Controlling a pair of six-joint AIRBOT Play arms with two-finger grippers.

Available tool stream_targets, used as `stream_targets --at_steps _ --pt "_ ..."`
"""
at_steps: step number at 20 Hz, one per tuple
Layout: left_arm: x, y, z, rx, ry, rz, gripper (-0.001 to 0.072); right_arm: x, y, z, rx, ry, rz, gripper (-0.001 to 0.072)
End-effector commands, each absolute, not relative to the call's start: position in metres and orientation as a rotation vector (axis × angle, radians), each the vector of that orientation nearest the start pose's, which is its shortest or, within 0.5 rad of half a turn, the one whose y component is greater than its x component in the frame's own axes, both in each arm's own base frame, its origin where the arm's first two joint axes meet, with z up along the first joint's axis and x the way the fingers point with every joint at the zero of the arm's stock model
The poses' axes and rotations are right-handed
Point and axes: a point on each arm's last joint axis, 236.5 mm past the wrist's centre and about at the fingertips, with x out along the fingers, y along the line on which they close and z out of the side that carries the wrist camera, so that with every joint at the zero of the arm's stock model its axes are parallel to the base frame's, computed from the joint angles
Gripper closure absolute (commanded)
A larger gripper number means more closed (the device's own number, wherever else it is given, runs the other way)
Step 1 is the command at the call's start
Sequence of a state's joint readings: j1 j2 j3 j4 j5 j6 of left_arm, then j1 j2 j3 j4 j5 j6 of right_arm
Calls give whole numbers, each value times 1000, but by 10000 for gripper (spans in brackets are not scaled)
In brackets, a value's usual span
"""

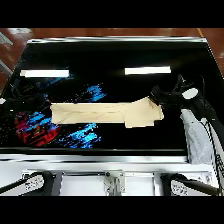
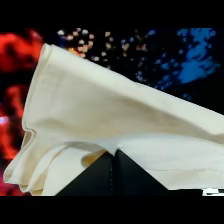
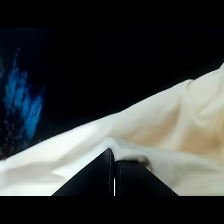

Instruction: Fold the shirts.

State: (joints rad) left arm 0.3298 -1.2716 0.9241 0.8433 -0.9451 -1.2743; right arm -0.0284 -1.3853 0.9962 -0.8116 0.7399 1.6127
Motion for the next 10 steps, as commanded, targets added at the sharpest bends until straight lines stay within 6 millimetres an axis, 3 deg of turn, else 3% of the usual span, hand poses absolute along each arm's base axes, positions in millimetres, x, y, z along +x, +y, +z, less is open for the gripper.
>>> stream_targets --at_steps 1,6,7,8,9,10 --pt "386 7 -39 -638 1169 -93 672 451 94 -40 858 1087 58 651" --pt "378 5 -46 -635 1212 -103 656 465 84 -40 910 1028 -6 634" --pt "377 3 -46 -636 1220 -109 523 465 84 -41 900 1028 -2 491" --pt "374 1 -45 -638 1233 -119 285 465 83 -40 866 1024 15 207" --pt "370 0 -43 -631 1253 -133 44 463 78 -38 818 1022 41 82" --pt "365 1 -39 -618 1277 -145 7 459 70 -33 750 1023 77 82"
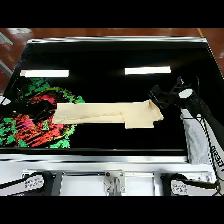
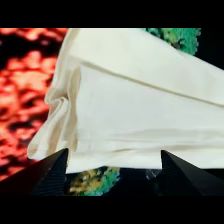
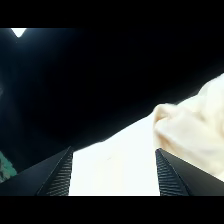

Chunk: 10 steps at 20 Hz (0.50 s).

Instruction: Fold the shirts.

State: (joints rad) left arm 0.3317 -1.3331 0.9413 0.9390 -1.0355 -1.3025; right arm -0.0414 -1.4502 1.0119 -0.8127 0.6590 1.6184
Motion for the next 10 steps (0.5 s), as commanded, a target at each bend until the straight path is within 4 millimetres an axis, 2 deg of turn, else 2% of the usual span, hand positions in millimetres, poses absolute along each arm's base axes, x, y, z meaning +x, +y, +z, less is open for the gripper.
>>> stream_targets --at_steps 1,2,3,5,7,10 --pt "361 5 -33 -599 1302 -155 7 450 56 -28 688 1036 93 82" --pt "357 11 -26 -584 1317 -159 7 439 38 -26 632 1062 78 81" --pt "355 17 -17 -580 1323 -162 10 424 17 -30 581 1109 40 51" --pt "356 27 5 -582 1292 -154 15 386 -20 -46 536 1254 -53 26" --pt "359 31 22 -601 1244 -121 16 365 -23 -59 553 1354 -48 27" --pt "358 21 38 -627 1217 -123 16 365 -7 -76 616 1401 -3 26"
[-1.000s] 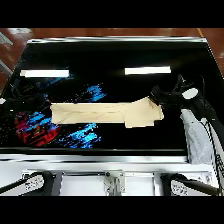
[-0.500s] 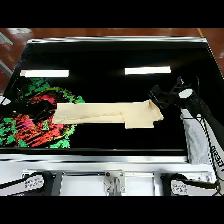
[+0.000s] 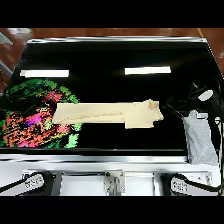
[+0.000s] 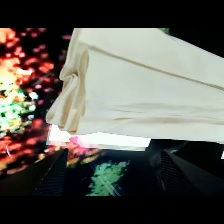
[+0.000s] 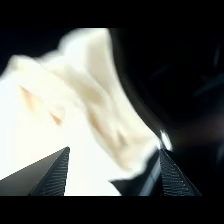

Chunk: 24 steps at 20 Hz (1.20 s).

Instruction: Fold the shirts.

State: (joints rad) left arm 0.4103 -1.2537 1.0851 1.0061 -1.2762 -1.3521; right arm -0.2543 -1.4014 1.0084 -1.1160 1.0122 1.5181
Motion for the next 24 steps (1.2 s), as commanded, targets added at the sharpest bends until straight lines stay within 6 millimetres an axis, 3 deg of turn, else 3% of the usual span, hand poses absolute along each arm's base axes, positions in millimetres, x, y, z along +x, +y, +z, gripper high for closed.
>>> stream_targets --at_steps 1,3,5,9,12,13,15,16,18,20,21,22,23,24 --pt "358 18 41 -622 1212 -131 16 369 -4 -81 649 1401 0 26" --pt "358 14 44 -624 1209 -142 18 376 5 -89 714 1396 11 27" --pt "360 3 51 -669 1199 -181 122 385 14 -95 779 1379 35 27" --pt "373 -22 76 -783 1120 -283 124 388 25 -113 861 1406 51 27" --pt "378 -30 84 -809 1091 -315 120 386 37 -126 882 1440 59 31" --pt "378 -35 84 -801 1097 -326 120 386 44 -130 876 1448 67 87" --pt "379 -48 84 -781 1105 -351 120 388 60 -133 842 1451 91 507" --pt "381 -56 85 -768 1101 -363 119 390 66 -130 821 1449 111 655" --pt "389 -73 85 -734 1077 -382 121 393 71 -114 783 1425 167 651" --pt "402 -96 87 -697 1033 -401 135 398 69 -84 748 1361 205 651" --pt "406 -110 86 -678 1017 -415 277 400 69 -66 734 1326 220 651" --pt "410 -128 84 -657 1006 -436 467 401 69 -47 718 1285 234 651" --pt "411 -150 79 -635 1008 -463 582 401 71 -24 700 1242 253 652" --pt "409 -173 70 -613 1023 -493 624 398 72 -3 683 1200 272 652"
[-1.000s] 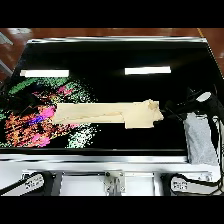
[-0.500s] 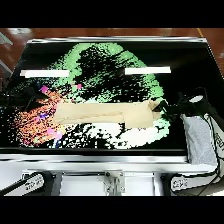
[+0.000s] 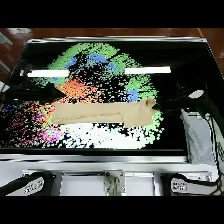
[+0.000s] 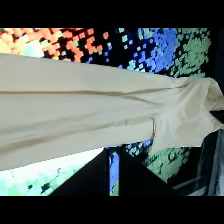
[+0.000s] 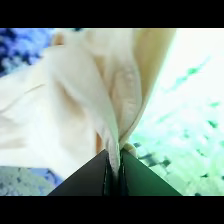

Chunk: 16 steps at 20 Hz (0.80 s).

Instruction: Fold the shirts.

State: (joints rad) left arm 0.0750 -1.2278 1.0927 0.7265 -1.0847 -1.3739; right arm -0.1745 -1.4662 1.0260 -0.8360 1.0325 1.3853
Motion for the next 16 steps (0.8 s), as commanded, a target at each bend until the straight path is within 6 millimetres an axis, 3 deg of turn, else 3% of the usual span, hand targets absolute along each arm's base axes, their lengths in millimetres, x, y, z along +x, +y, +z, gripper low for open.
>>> stream_targets --at_steps 1,5,7,10,13,16 --pt "405 -196 59 -592 1048 -523 667 394 74 17 668 1170 289 652" --pt "382 -281 3 -504 1152 -613 669 372 82 87 651 1051 322 652" --pt "380 -313 -10 -535 1140 -617 669 358 87 111 647 1019 339 652" --pt "371 -370 -19 -720 1147 -602 669 332 93 131 625 1020 362 651" --pt "329 -415 -47 -713 1235 -636 669 312 99 146 626 1020 375 651" --pt "288 -447 -75 -736 1342 -632 669 291 105 157 633 1032 389 651"
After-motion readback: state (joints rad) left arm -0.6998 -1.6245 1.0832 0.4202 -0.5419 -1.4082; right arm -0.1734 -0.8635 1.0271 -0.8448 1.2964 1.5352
